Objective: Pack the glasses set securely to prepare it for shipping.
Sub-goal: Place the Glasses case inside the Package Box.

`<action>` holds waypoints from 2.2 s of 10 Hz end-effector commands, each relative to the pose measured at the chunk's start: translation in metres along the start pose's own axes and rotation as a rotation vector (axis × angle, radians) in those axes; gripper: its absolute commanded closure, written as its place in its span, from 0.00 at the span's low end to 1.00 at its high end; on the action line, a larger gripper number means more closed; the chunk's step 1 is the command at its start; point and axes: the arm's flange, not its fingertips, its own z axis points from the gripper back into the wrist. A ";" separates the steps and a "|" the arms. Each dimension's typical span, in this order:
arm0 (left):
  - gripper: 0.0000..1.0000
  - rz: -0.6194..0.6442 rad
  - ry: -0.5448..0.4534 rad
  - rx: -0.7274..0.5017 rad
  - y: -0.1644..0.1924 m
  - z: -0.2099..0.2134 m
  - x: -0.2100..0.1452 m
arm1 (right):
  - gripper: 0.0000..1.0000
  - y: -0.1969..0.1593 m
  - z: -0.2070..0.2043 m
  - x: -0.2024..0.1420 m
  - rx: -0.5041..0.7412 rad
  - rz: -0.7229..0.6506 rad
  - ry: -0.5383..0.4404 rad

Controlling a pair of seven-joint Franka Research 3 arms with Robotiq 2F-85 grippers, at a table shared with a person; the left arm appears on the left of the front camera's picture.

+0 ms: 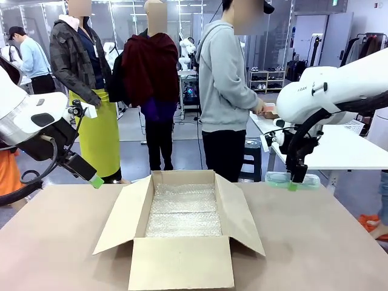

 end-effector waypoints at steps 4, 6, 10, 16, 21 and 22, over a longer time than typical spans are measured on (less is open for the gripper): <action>0.00 -0.002 -0.011 -0.002 0.001 0.000 0.000 | 0.36 -0.002 0.002 -0.002 -0.001 -0.004 0.000; 0.00 -0.002 -0.011 -0.002 0.001 0.000 0.000 | 0.36 -0.011 0.023 0.058 -0.038 0.106 0.026; 0.00 -0.002 -0.011 -0.002 0.001 0.000 0.000 | 0.36 -0.031 0.000 0.208 0.000 0.211 0.140; 0.00 -0.002 -0.011 -0.002 0.001 0.000 0.000 | 0.36 -0.016 -0.046 0.330 0.015 0.189 0.097; 0.00 -0.002 -0.011 -0.002 0.001 0.000 0.000 | 0.36 0.006 -0.089 0.355 0.007 0.141 0.021; 0.00 -0.002 -0.011 -0.002 0.001 0.000 0.000 | 0.36 0.005 -0.097 0.355 0.004 0.145 0.028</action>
